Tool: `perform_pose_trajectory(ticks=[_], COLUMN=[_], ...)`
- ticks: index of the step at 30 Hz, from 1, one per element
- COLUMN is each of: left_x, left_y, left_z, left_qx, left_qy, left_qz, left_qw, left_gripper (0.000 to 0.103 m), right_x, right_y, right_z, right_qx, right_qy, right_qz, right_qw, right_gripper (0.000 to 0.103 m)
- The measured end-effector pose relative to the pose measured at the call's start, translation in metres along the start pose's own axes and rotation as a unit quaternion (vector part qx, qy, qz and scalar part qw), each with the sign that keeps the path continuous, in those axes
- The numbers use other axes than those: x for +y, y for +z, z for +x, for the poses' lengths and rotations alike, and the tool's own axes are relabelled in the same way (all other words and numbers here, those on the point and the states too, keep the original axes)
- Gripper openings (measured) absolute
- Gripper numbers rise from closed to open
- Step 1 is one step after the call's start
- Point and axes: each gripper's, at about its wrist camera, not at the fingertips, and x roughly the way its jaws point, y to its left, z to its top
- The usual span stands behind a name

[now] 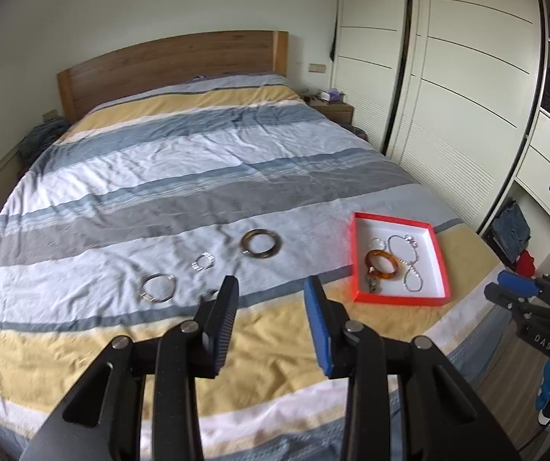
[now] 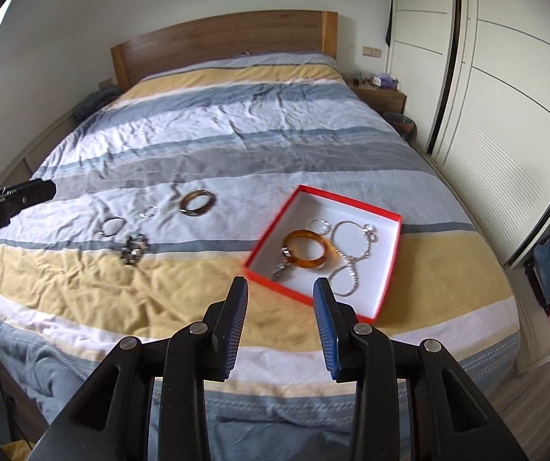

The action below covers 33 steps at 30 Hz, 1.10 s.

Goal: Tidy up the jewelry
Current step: 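Withdraw both grippers from the box back toward the remaining jewelry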

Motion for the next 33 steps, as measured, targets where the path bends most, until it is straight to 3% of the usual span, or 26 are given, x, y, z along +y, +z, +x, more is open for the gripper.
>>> perform_pose_trajectory(ticks=[3,10,16,23,33], left_x=[0.021,0.068,0.1,0.141,0.187], left_y=[-0.014,-0.032,-0.042,-0.05,-0.067], left_z=[-0.027,-0.089,-0.104,-0.064,0.051], left_qx=[-0.01,-0.054,-0.063,-0.043,0.012], left_qy=[0.022,0.06,0.082,0.11,0.148], left_qz=[-0.006,-0.026,-0.047,-0.074,-0.101], left_qw=[0.9997,0.9964,0.9935,0.9902,0.9837], left_gripper=[0.046,0.047,0.047,0.047,0.047], right_x=[0.019,0.057,0.085,0.113,0.141], right_y=[-0.009,-0.024,-0.017,0.002,0.011], right_z=[-0.019,-0.054,-0.071,-0.046,0.073], right_qx=[-0.009,-0.025,-0.039,-0.039,0.02], right_qy=[0.007,0.025,0.046,0.066,0.086], right_qz=[-0.002,-0.001,-0.012,-0.04,-0.045], right_qw=[1.0,0.999,0.998,0.996,0.995], right_gripper=[0.037,0.038,0.041,0.043,0.041])
